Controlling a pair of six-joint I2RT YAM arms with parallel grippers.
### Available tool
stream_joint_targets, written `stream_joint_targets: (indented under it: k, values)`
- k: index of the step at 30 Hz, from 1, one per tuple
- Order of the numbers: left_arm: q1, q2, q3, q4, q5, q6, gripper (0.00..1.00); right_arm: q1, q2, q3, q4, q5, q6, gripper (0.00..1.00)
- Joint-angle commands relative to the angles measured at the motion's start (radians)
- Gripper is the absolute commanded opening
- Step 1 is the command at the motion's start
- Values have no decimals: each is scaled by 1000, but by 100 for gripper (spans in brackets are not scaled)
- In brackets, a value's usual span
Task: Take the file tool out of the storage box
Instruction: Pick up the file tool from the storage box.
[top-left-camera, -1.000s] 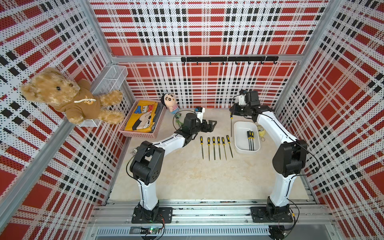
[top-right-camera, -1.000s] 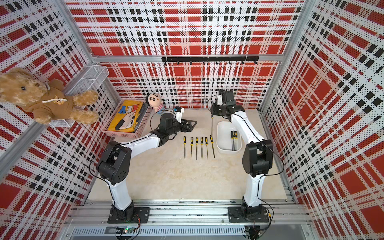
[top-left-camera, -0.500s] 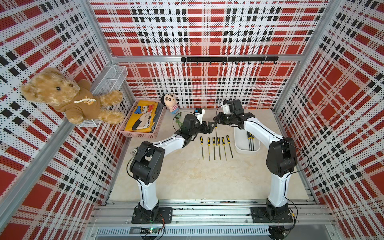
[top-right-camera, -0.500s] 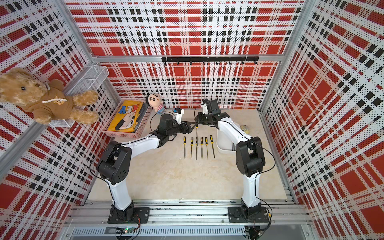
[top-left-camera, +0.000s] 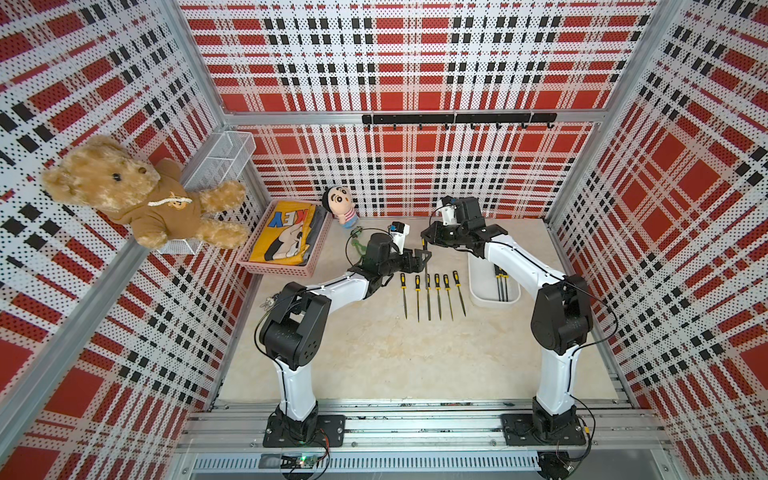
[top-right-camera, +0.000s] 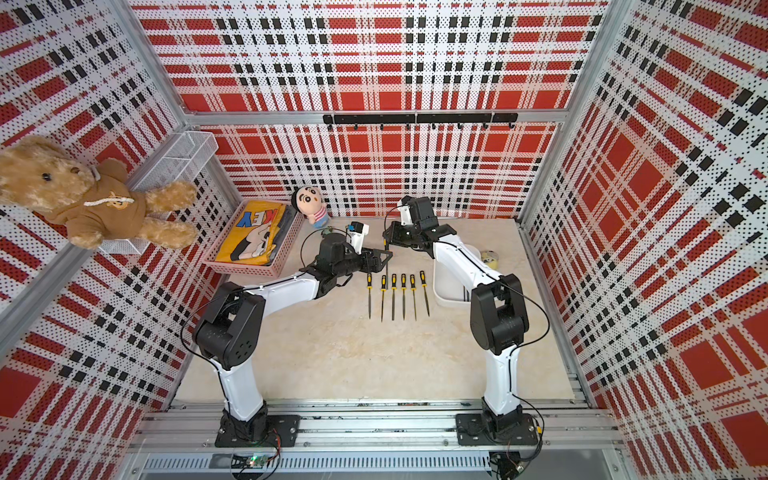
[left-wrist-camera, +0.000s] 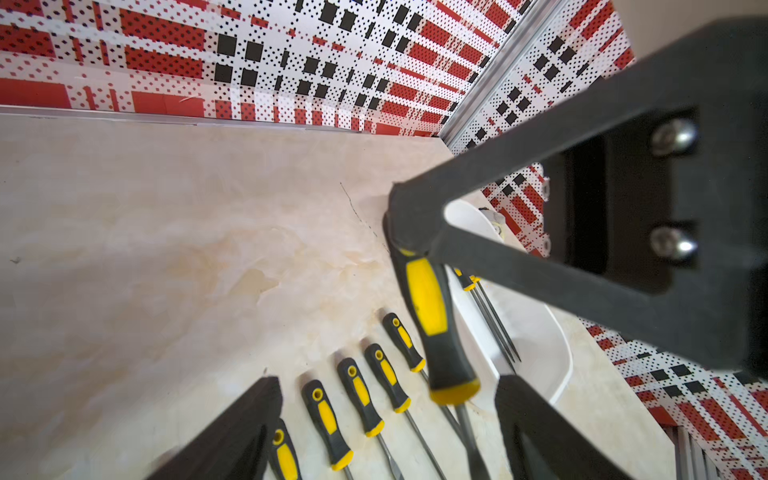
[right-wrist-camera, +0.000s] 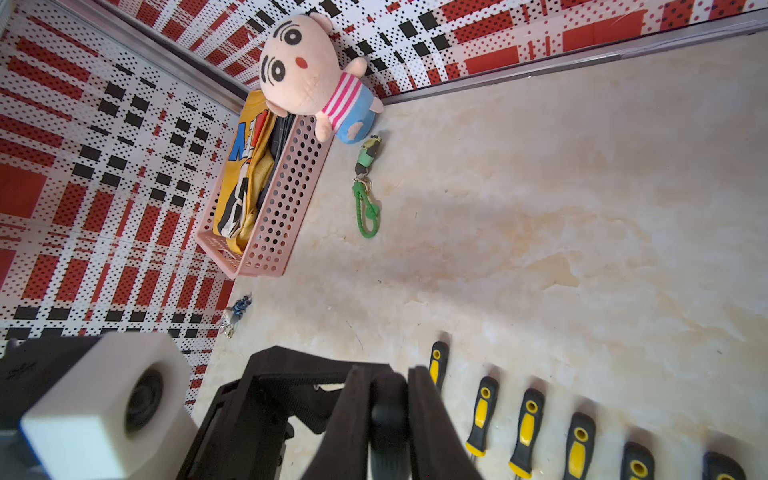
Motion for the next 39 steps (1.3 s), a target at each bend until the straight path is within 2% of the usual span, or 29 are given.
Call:
stream_joint_targets:
  k: [1, 9, 11, 18, 21, 22, 25, 27, 29, 32, 34, 39]
  values:
    - [3, -9, 18, 23, 19, 8, 87, 16, 4, 2, 26, -10, 8, 6]
    - [8, -10, 1, 24, 10, 2, 78, 36, 12, 2, 19, -14, -11, 6]
    - [15, -14, -10, 34, 11, -3, 73, 45, 13, -8, 16, -11, -11, 6]
    - [33, -18, -30, 48, 20, -21, 37, 51, 9, -47, 31, -8, -49, 7]
    - [39, -18, -37, 48, 22, -21, 18, 51, 9, -57, 43, -6, -46, 10]
    - [41, -19, -40, 48, 22, -20, 14, 52, 10, -61, 46, -5, -44, 12]
    - [48, -23, -52, 48, 11, -23, 3, 51, 10, -66, 54, 6, -41, 27]
    - [54, -30, -66, 46, -9, -27, 0, 51, 8, -70, 56, 27, -39, 37]
    - [64, -41, -82, 44, -32, -39, 0, 48, 3, -72, 58, 49, -38, 40]
    - [80, -57, -98, -14, -116, -43, 0, 32, -14, -91, 78, 82, -25, 52]
    - [90, -64, -97, -89, -182, -34, 0, 13, -39, -121, 101, 113, 21, 56]
    - [106, -18, -72, -271, -273, -46, 0, -40, -83, -167, 109, 154, 37, 57]
